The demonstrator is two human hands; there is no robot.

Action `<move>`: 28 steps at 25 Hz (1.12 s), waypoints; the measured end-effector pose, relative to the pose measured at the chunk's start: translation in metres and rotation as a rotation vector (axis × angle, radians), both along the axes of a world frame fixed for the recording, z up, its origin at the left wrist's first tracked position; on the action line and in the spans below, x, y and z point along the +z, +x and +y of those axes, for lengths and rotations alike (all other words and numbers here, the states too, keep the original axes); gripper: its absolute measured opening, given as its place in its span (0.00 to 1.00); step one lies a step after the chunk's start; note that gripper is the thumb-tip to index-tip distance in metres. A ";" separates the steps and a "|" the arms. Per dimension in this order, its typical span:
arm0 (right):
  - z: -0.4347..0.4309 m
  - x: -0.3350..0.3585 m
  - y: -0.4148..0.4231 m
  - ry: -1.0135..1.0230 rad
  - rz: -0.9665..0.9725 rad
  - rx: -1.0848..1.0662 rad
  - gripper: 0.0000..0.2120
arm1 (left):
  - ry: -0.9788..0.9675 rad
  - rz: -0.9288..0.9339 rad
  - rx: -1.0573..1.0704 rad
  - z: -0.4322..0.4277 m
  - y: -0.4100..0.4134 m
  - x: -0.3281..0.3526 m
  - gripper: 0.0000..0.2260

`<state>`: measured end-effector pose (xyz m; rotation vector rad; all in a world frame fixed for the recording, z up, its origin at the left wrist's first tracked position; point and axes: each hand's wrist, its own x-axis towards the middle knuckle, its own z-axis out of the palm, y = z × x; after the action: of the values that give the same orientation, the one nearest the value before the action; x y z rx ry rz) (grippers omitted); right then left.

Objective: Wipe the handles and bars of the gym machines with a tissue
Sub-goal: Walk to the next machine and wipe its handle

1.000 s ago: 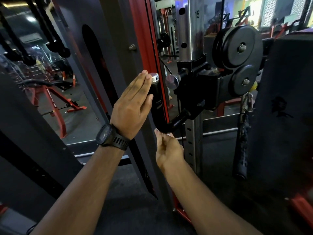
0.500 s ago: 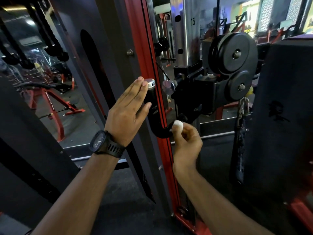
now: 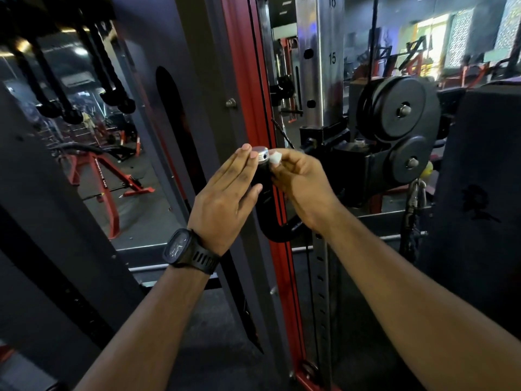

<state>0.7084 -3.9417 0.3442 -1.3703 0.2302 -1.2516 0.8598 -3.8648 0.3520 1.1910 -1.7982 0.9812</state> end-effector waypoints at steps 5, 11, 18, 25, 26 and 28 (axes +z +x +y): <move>0.000 -0.027 -0.009 -0.097 0.257 -0.059 0.06 | 0.026 0.032 -0.009 0.002 -0.004 -0.007 0.22; -0.009 -0.025 -0.018 -0.115 0.488 0.067 0.08 | 0.054 -0.009 -0.008 0.001 -0.002 -0.011 0.23; -0.025 -0.032 -0.019 -0.430 0.784 -0.068 0.17 | 0.068 -0.031 -0.022 0.001 -0.002 -0.014 0.20; -0.022 -0.020 -0.025 -1.133 1.629 -0.396 0.17 | 0.064 -0.022 -0.014 0.001 -0.003 -0.015 0.21; -0.024 -0.019 -0.030 -1.123 1.628 -0.417 0.17 | 0.062 -0.021 -0.015 0.001 -0.003 -0.015 0.21; -0.029 -0.022 -0.037 -1.111 1.606 -0.444 0.19 | 0.057 -0.020 -0.024 0.001 -0.003 -0.015 0.20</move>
<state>0.6716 -3.9703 0.3220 -3.2105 1.0688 -0.1680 0.8571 -3.8638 0.3369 1.1953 -1.8632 0.9361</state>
